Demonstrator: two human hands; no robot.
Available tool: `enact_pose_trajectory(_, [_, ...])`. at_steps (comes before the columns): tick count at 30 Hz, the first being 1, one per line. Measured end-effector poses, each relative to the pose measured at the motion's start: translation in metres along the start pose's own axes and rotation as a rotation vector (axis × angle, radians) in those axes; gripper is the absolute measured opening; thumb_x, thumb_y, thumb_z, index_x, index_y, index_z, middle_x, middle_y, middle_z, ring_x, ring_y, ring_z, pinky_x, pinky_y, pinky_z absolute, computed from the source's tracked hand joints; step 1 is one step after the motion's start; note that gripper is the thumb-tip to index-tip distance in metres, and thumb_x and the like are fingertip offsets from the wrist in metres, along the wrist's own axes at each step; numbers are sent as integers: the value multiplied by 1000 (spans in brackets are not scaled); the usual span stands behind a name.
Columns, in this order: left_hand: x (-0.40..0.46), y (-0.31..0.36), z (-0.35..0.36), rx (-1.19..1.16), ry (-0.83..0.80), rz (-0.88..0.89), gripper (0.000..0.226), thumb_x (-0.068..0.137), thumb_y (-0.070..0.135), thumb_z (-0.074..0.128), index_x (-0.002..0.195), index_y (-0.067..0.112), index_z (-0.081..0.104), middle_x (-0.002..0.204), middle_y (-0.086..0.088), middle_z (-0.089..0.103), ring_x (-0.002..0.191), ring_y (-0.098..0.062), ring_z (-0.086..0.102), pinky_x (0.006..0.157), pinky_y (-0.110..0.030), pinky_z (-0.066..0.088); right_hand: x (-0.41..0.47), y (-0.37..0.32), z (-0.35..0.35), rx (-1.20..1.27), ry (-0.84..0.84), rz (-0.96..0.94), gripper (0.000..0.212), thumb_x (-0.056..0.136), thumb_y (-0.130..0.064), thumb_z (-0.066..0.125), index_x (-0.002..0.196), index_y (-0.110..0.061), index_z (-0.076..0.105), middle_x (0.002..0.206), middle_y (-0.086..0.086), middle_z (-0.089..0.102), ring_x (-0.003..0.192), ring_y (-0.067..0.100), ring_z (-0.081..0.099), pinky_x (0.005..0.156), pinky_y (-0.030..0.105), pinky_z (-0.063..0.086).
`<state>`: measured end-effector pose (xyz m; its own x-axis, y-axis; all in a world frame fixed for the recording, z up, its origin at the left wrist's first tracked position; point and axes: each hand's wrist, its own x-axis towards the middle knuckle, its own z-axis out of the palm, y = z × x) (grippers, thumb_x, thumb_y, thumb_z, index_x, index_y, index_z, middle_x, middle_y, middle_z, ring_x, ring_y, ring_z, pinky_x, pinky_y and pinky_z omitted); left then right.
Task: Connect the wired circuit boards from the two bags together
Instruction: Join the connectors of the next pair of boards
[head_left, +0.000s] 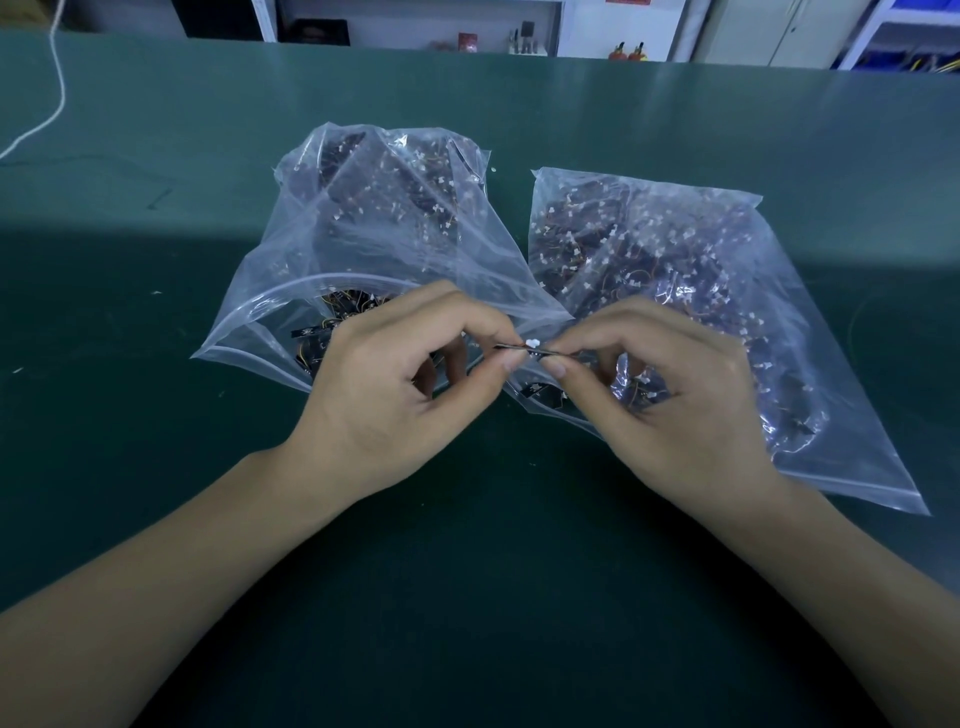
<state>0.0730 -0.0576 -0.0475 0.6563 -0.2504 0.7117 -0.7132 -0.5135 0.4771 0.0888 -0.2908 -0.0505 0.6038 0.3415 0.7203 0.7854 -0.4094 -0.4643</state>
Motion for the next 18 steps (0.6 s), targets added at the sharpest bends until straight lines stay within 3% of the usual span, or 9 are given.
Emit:
enact_pose_trajectory(13, [0, 1, 1, 8, 2, -15, 7, 100, 15, 75, 96, 10, 74, 89, 5, 66, 69, -15, 61, 57, -29, 47, -1, 0, 1, -8, -9, 28, 4, 97, -10, 79, 95, -8, 79, 89, 0, 73, 69, 12, 59, 72, 19, 48])
enact_pose_trajectory(18, [0, 1, 0, 19, -7, -16, 6, 100, 15, 75, 96, 10, 75, 90, 6, 65, 70, -15, 60, 59, -24, 45, 0, 1, 0, -6, -8, 27, 4, 97, -9, 80, 94, -8, 79, 87, 0, 73, 69, 19, 61, 71, 24, 50])
